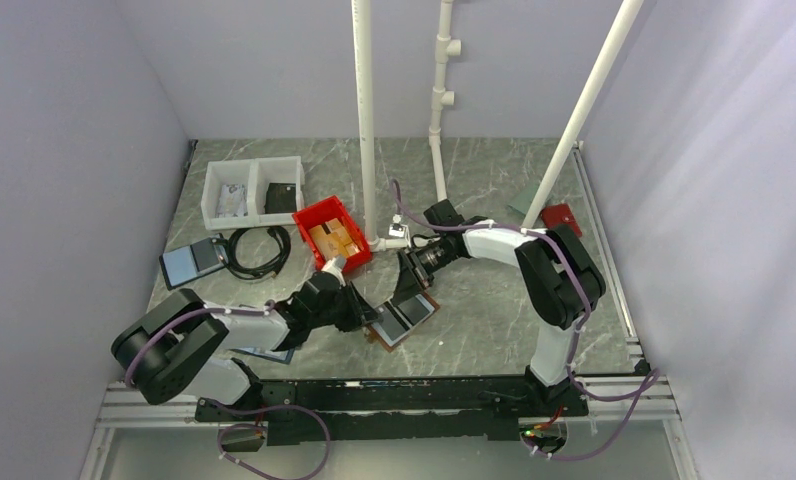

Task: Take the credit cards out of the card holder
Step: Remove the credit card from the card holder.

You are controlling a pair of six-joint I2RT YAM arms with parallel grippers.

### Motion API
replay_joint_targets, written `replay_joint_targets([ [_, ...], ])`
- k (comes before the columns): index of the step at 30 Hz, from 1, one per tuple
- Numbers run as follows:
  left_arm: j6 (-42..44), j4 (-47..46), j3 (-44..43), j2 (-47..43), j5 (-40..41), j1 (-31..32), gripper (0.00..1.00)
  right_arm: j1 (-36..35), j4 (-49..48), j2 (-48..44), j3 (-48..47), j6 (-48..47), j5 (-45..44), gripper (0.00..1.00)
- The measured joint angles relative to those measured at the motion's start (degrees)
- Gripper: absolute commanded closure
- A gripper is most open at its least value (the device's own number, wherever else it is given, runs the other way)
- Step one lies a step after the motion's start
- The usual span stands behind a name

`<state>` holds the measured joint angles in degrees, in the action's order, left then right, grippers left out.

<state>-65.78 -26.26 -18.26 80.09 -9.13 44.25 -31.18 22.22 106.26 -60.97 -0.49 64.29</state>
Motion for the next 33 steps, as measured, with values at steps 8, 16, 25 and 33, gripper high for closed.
replay_joint_targets([
  [8, 4.33, -3.02, 0.94, -2.36, -0.79, -0.72, 1.0, 0.0, 7.26, -1.36, -1.88, -10.08, -0.28, 0.62],
  [16, 20.37, -6.91, 1.16, -9.84, -5.2, -0.92, 1.0, 0.85, 12.35, -2.86, -3.1, -17.33, 0.22, 0.6],
  [25, 29.42, -7.15, 1.16, -14.82, -9.7, -1.05, 1.0, 3.13, 14.82, -4.5, -3.17, -21.16, 1.79, 0.59],
  [33, 29.66, -10.27, 2.21, -14.82, -12.2, -1.4, 1.0, 3.26, 15.69, -4.48, -3.19, -22.53, 3.23, 0.59],
])
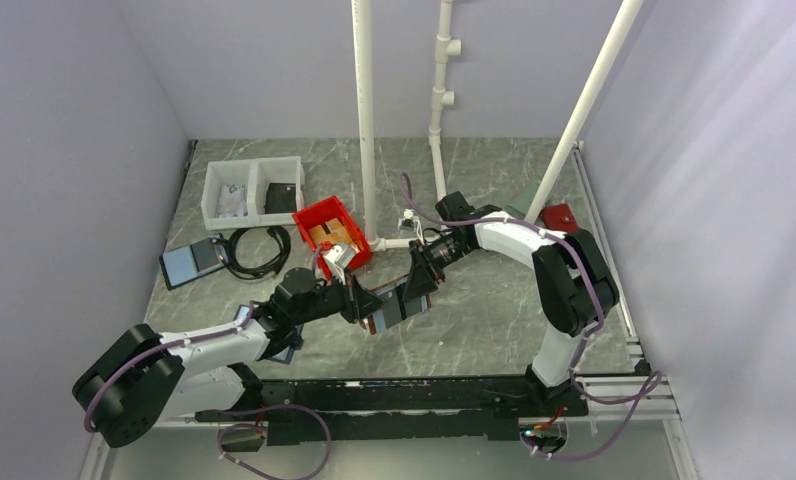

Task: Take the credit cards out of the card holder
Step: Remove the credit card from the card holder.

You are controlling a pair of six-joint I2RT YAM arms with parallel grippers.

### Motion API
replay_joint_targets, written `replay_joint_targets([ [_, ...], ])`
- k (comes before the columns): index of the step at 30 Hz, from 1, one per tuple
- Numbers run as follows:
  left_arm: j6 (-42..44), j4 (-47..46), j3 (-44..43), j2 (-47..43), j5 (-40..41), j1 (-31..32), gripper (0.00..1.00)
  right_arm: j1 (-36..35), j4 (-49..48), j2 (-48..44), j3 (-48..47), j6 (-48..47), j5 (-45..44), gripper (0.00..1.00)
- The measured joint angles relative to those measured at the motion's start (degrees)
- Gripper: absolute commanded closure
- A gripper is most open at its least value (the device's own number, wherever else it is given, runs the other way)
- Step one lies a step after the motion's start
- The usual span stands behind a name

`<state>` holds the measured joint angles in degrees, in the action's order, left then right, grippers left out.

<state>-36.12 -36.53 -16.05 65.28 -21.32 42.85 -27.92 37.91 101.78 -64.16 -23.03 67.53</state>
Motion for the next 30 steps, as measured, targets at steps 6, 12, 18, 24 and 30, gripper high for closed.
replay_joint_targets([
  [6, -0.94, -2.49, 1.09, -0.04, -1.03, -0.2, 1.0, 0.0, 1.75, 0.0, -0.46, -1.64, 2.08, 0.59],
  [12, -2.56, -7.19, 1.9, 0.72, -1.86, -0.5, 1.0, 0.0, 3.02, 0.0, -0.63, -3.06, 3.72, 0.59],
  [18, -4.72, -11.63, 2.51, 3.41, -2.56, -0.83, 1.0, -0.02, 4.33, 0.0, -0.79, -4.55, 4.81, 0.63],
  [24, -6.32, -13.73, 2.89, 3.96, -2.84, -1.11, 1.0, -0.02, 4.68, 0.0, -0.85, -5.35, 5.03, 0.87],
  [30, -7.54, -15.04, 3.65, 3.93, -2.8, -1.4, 0.81, 0.04, 5.35, 0.0, -1.25, -5.97, 5.07, 1.0],
])
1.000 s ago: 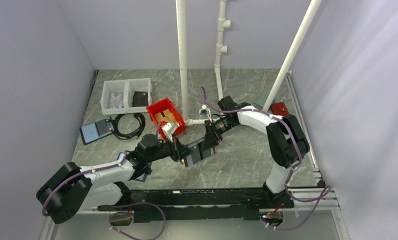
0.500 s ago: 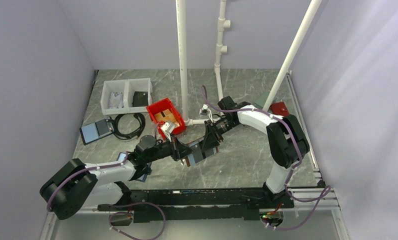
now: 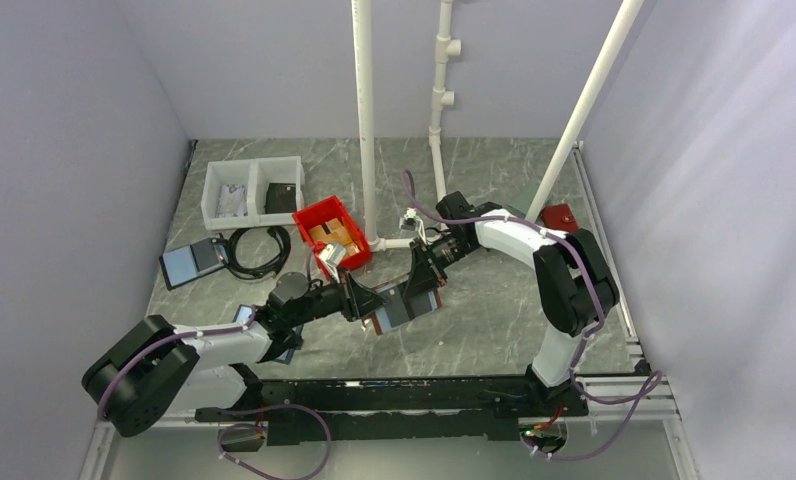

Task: Take the credit cards out of the card holder
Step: Remove the credit card from the card holder.

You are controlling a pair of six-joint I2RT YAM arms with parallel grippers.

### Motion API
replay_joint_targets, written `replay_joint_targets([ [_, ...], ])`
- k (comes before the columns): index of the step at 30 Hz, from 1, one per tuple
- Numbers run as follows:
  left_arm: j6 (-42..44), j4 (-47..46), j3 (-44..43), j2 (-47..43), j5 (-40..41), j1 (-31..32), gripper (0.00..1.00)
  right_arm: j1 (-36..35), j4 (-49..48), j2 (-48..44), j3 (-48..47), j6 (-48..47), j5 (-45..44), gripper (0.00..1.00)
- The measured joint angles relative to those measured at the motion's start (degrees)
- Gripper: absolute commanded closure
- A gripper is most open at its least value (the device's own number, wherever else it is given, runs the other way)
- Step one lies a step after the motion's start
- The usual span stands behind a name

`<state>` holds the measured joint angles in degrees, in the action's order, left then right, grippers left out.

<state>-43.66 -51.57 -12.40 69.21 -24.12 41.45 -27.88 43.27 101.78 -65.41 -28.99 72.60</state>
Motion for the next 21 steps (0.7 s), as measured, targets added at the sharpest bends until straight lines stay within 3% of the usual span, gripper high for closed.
replay_joint_targets([
  [2, -0.63, -0.09, 0.2, -0.04, 0.09, -0.24, 0.7, -0.02, 0.13, 0.0, -0.13, -0.07, 0.04, 1.0],
  [6, -2.25, -0.76, 0.79, -0.31, -0.07, -0.85, 0.67, -0.07, 0.44, 0.0, -0.17, -0.33, 0.0, 1.0],
  [16, -4.09, -0.63, 2.01, -3.06, -0.57, -2.05, 0.71, 0.68, 4.15, 0.57, -1.55, -4.26, 0.33, 1.0],
  [21, -4.09, -0.42, 2.05, -4.13, -0.59, -2.21, 0.8, 0.96, 5.9, 0.79, -2.08, -6.05, 1.14, 1.0],
])
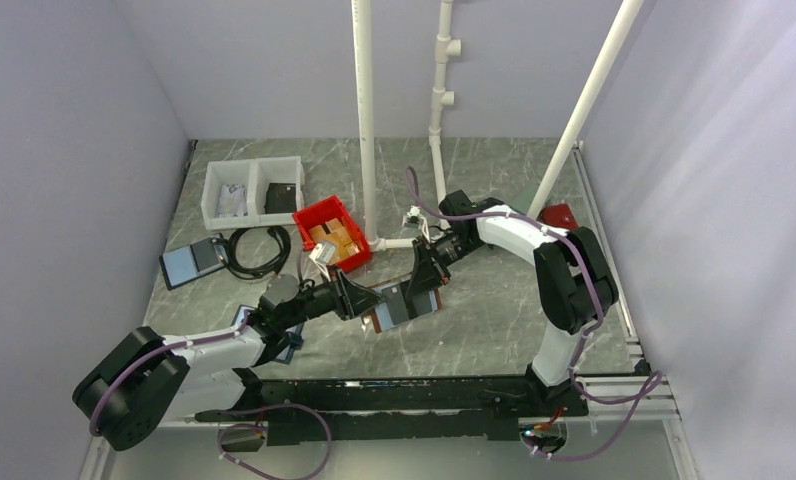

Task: Take the credit cards out of the card holder
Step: Remove the credit card from the card holder.

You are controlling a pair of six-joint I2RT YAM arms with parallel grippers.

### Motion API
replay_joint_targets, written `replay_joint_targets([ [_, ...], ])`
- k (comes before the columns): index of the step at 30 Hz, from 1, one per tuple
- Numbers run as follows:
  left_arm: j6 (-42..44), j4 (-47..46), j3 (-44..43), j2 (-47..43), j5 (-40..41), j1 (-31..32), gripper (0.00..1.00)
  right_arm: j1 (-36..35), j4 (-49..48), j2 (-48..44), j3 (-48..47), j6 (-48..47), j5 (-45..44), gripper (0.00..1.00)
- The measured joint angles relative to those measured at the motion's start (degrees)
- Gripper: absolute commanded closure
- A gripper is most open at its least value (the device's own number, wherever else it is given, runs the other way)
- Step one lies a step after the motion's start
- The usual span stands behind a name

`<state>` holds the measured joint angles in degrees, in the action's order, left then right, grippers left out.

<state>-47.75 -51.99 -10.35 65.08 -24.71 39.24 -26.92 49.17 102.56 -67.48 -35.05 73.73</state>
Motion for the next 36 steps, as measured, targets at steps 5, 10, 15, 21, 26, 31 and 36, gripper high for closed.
replay_joint_targets([
  [5, -0.02, -0.02, 0.15, 0.07, -0.24, -0.17, 0.99, 0.13, 0.7, 0.0, -0.02, -0.5, 0.11, 1.0],
  [10, -0.09, -0.72, 0.37, 0.76, -0.79, -0.57, 1.0, 0.22, 0.92, 0.11, -0.02, -0.57, 0.15, 1.0],
  [15, -0.02, -0.66, 1.07, 0.79, -0.94, -1.33, 1.0, 0.81, 0.92, 0.79, -0.07, -0.52, -0.22, 1.0],
  [21, 0.26, -0.63, 1.07, 5.07, -1.18, -3.04, 1.0, 1.84, 0.66, 3.3, -0.11, 0.33, -2.67, 1.0],
  [26, -0.09, -2.29, 1.11, 14.53, -2.62, -6.12, 1.0, 1.88, -0.26, 6.36, -0.2, 2.19, -6.16, 1.0],
  [31, -1.75, -3.87, 1.11, 25.38, -3.1, -9.07, 1.0, 1.88, -2.14, 6.45, -0.2, 4.07, -8.31, 1.0],
  [36, -3.85, -5.81, 0.94, 28.13, -3.65, -9.55, 0.99, 2.01, -2.8, 6.45, -0.2, 4.66, -9.31, 1.0],
])
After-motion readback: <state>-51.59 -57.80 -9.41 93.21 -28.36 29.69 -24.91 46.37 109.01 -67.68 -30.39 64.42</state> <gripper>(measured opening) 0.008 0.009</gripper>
